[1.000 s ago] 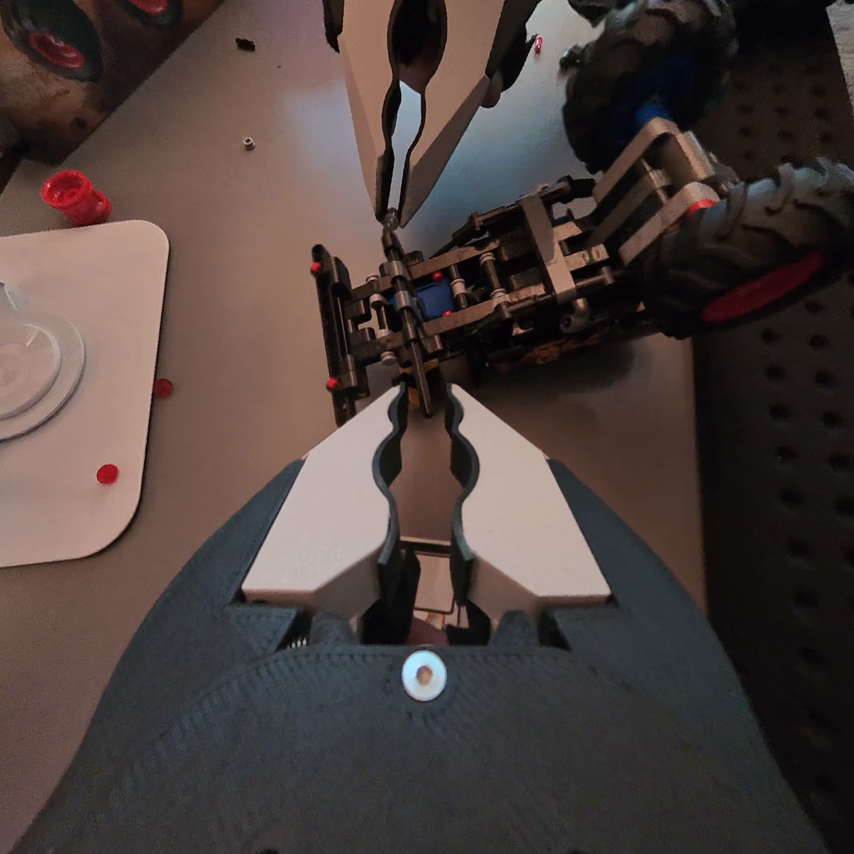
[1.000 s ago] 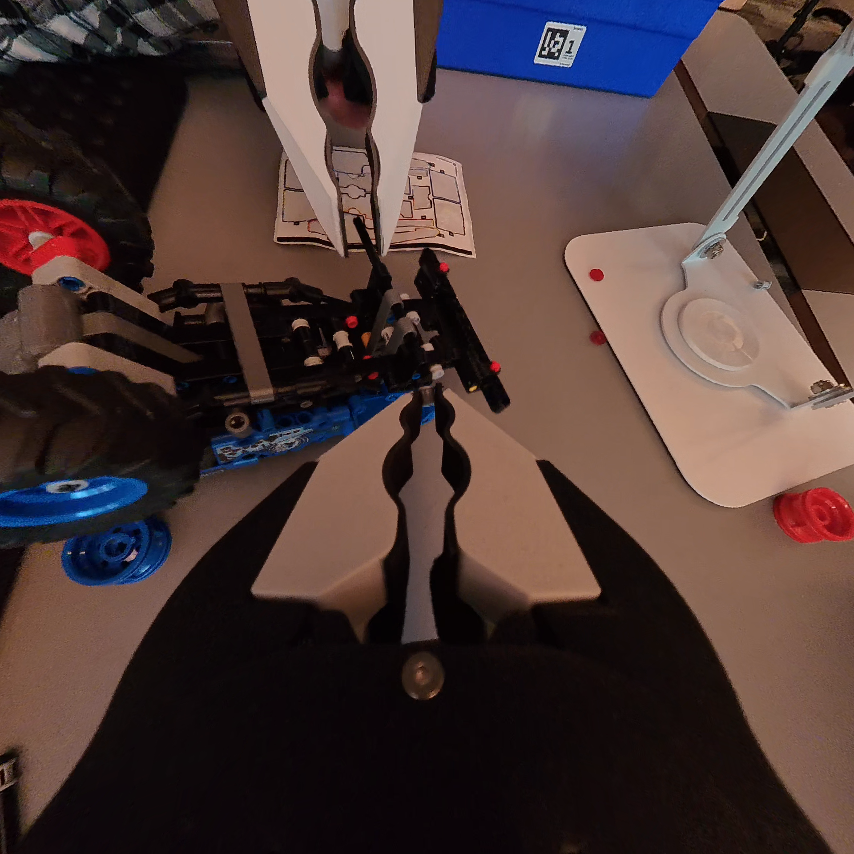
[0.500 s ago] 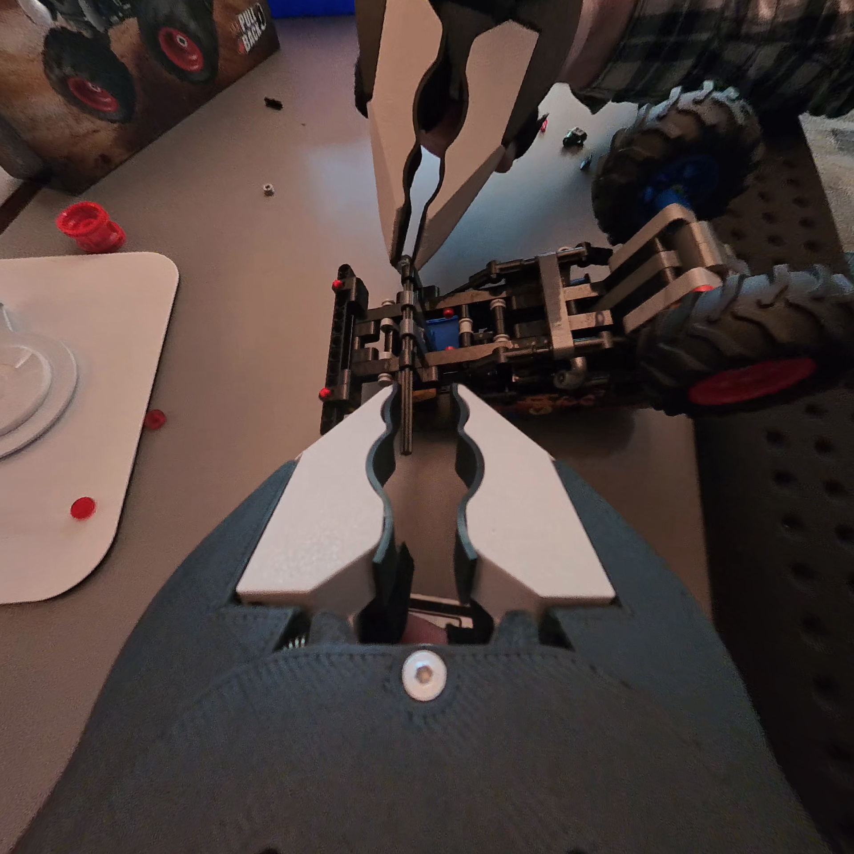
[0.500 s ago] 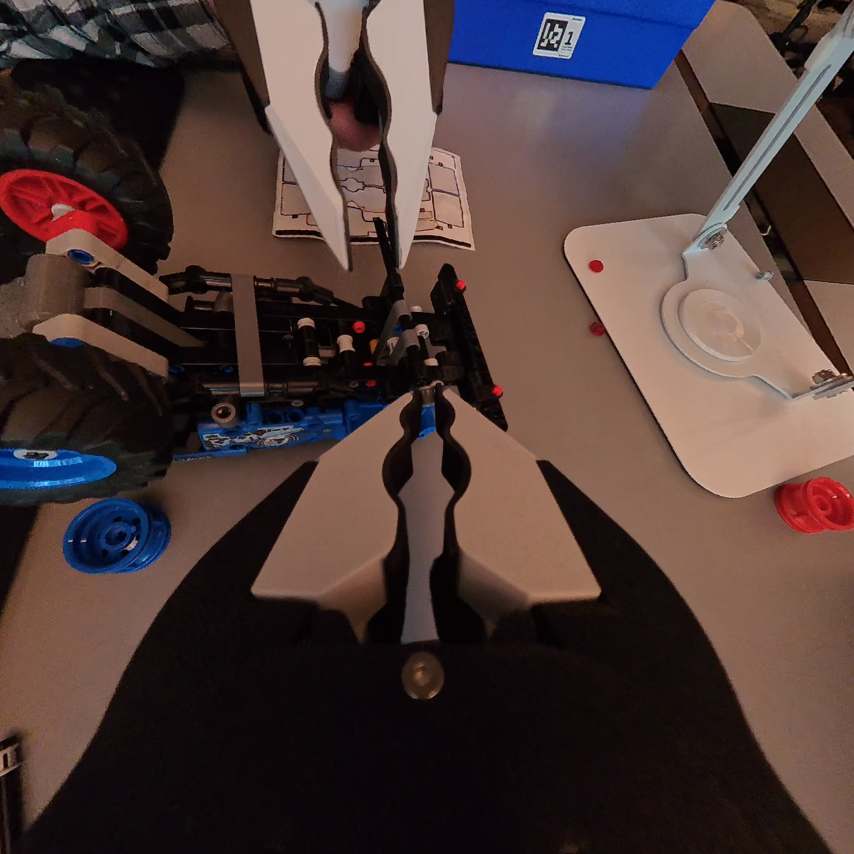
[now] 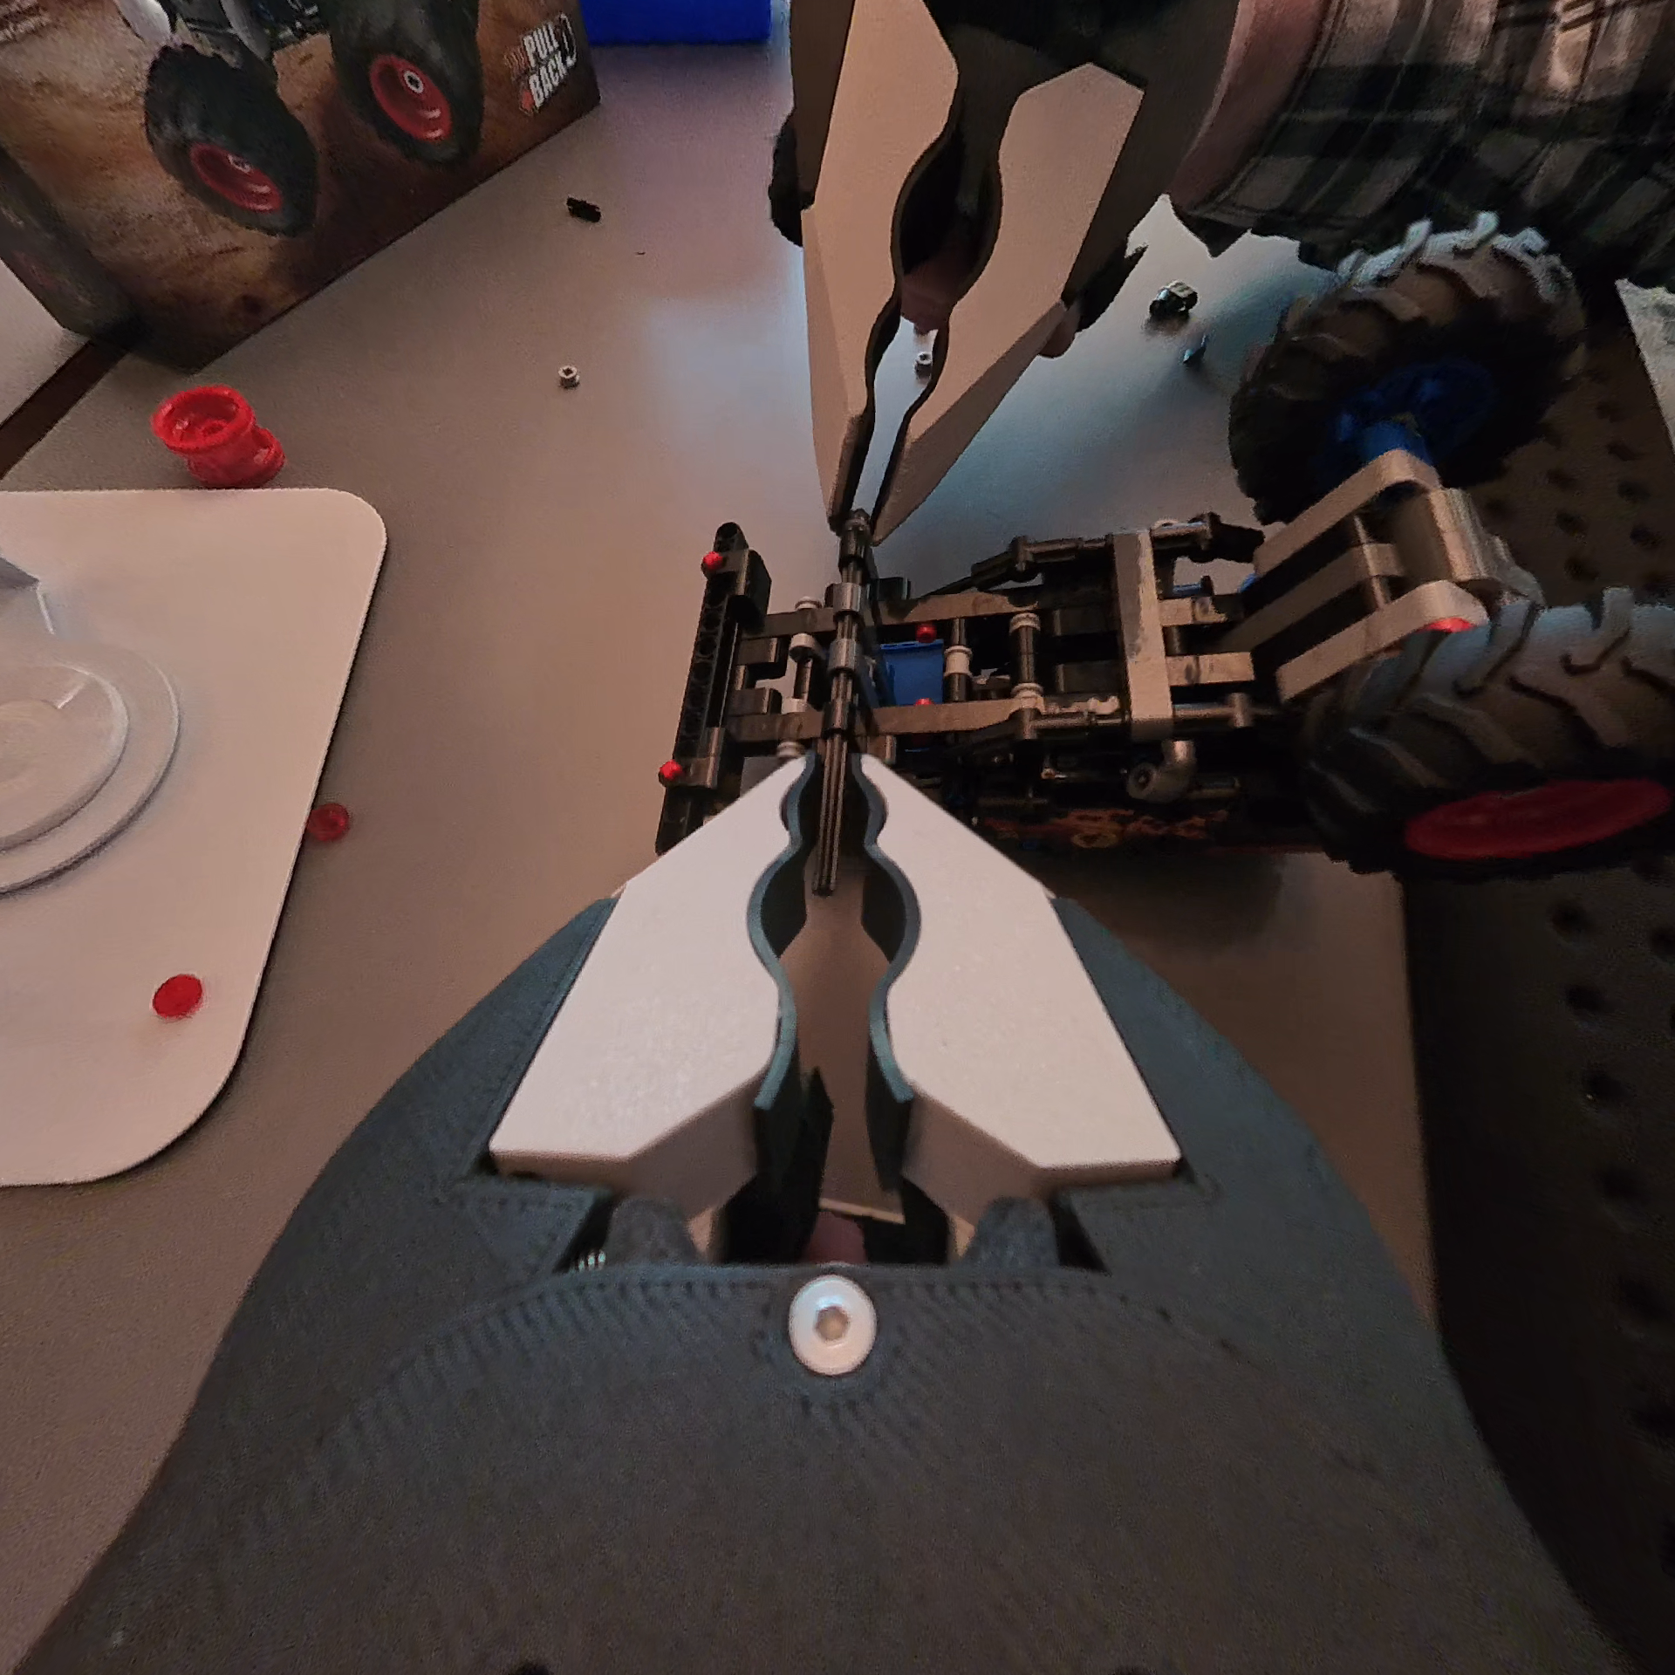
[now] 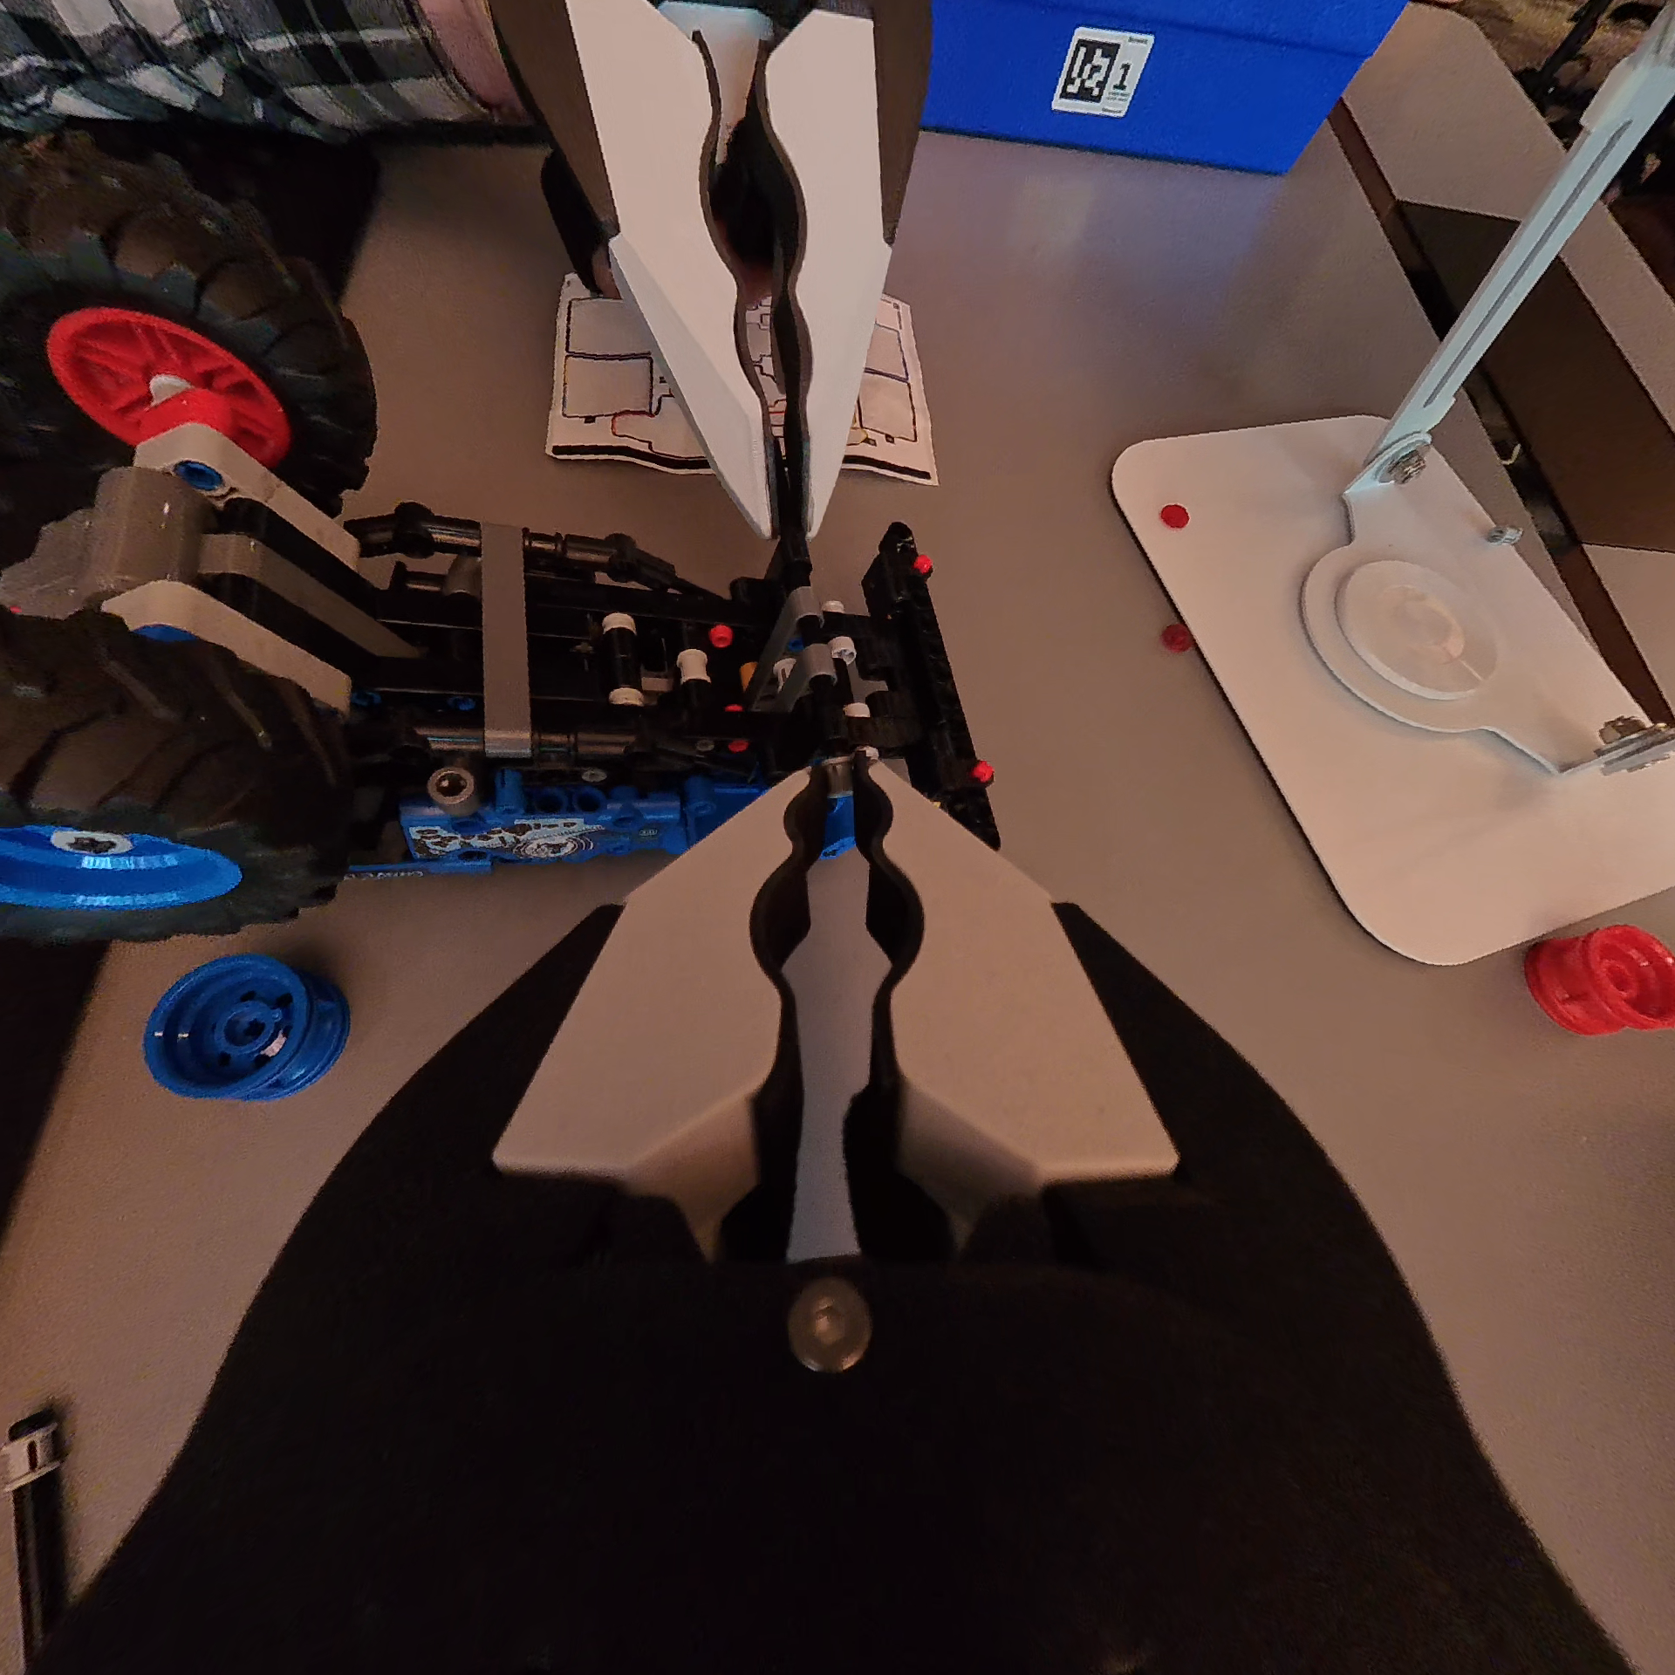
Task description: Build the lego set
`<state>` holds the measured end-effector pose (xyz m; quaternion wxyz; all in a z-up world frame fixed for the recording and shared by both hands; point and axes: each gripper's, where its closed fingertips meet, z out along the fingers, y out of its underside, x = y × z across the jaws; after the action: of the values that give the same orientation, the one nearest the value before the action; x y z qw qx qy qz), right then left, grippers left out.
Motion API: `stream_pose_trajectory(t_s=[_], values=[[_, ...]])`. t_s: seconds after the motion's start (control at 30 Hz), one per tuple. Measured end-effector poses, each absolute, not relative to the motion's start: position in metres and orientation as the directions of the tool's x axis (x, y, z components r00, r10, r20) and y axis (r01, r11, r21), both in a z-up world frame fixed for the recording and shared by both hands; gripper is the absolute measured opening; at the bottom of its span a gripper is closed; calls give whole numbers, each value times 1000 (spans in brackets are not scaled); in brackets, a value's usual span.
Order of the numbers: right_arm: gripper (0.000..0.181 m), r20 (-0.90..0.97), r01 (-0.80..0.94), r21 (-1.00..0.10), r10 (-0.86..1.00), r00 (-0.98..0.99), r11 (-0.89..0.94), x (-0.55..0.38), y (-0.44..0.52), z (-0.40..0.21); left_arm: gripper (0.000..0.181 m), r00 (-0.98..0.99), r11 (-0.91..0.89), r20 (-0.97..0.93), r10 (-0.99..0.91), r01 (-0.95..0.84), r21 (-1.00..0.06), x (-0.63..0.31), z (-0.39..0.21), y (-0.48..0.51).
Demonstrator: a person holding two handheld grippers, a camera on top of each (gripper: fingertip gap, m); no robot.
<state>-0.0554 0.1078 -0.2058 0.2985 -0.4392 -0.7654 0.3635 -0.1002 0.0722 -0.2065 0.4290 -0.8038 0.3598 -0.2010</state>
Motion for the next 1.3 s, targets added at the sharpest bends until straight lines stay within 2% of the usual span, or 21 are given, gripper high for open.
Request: stream_pose_trajectory(t_s=[0.23, 0.47, 0.7, 1.13, 1.3], values=[[3, 127, 460, -819, 890, -437, 343, -52, 109, -206, 7, 657, -368, 34, -753, -377, -850, -94, -206, 78], [3, 123, 462, -820, 892, -436, 339, -48, 110, -208, 17, 678, -366, 57, -733, -322, -873, -99, -198, 80], [3, 126, 461, -819, 890, -438, 343, -48, 110, -208, 10, 672, -368, 30, -740, -367, -854, -87, -210, 83], [4, 129, 463, -816, 891, -435, 345, -42, 113, -207, 17, 687, -357, 31, -726, -337, -871, -82, -206, 91], [3, 137, 462, -817, 895, -425, 344, -42, 115, -204, 13, 686, -350, 20, -727, -346, -871, -83, -205, 91]])
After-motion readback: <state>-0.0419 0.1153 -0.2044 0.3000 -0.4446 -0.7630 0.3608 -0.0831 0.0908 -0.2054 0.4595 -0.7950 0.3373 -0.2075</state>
